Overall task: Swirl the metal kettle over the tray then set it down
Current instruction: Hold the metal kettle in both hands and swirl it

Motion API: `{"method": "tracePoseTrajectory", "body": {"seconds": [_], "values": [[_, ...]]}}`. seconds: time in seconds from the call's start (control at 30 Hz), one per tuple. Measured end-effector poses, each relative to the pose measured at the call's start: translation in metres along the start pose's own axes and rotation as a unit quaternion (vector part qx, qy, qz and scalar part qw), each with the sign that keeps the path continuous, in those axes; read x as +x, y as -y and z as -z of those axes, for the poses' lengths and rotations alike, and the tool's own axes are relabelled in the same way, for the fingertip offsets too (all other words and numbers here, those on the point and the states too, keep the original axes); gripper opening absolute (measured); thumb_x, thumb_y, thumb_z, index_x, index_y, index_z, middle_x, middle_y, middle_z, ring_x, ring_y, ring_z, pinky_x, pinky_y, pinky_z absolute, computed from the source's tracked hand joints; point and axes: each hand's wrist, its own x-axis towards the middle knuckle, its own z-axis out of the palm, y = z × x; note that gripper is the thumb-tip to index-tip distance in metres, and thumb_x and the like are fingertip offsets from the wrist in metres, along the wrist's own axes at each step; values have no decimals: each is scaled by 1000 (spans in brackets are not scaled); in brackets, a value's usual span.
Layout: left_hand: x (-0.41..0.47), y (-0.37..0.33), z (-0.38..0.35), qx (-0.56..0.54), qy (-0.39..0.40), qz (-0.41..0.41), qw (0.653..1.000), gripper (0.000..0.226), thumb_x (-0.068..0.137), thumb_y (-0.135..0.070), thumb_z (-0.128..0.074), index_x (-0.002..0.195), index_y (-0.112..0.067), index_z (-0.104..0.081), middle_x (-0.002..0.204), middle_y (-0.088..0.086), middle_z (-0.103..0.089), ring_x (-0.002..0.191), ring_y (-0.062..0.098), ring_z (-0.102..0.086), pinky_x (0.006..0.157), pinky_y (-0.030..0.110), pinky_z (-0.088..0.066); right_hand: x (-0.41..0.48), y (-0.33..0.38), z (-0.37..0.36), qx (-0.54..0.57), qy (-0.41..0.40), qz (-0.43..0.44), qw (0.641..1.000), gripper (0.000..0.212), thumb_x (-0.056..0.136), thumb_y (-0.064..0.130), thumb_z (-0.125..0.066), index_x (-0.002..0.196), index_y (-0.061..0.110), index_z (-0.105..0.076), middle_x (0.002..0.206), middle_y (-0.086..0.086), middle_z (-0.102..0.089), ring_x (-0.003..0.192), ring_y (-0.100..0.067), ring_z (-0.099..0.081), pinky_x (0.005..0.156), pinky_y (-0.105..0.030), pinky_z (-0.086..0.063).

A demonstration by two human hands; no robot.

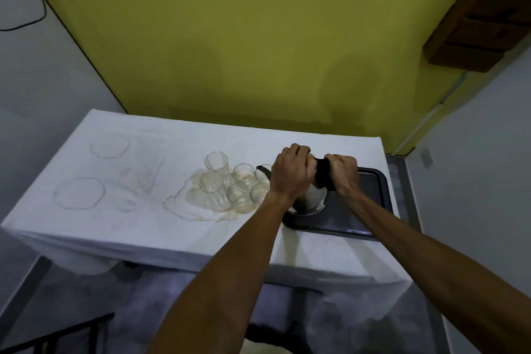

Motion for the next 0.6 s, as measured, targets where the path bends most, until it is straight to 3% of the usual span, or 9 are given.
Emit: {"method": "tracePoseTrajectory", "body": {"seconds": [0.23, 0.6], "values": [[-11, 10, 13, -37, -6, 52, 998, 38, 87, -28, -35, 93, -7, -65, 91, 14, -67, 80, 35, -60, 66, 44, -51, -9, 10, -15, -78, 9, 33, 996, 34, 76, 31, -60, 68, -2, -63, 59, -9, -56, 60, -28, -48, 58, -34, -36], [-21, 21, 19, -91, -22, 102, 990, 45, 86, -30, -32, 102, -6, -67, 101, 11, -68, 89, 30, -63, 73, 39, -52, -17, 20, -26, -146, -1, 56, 988, 33, 75, 33, -60, 55, 7, -57, 60, -9, -60, 68, -34, -59, 61, -33, -40]]}}
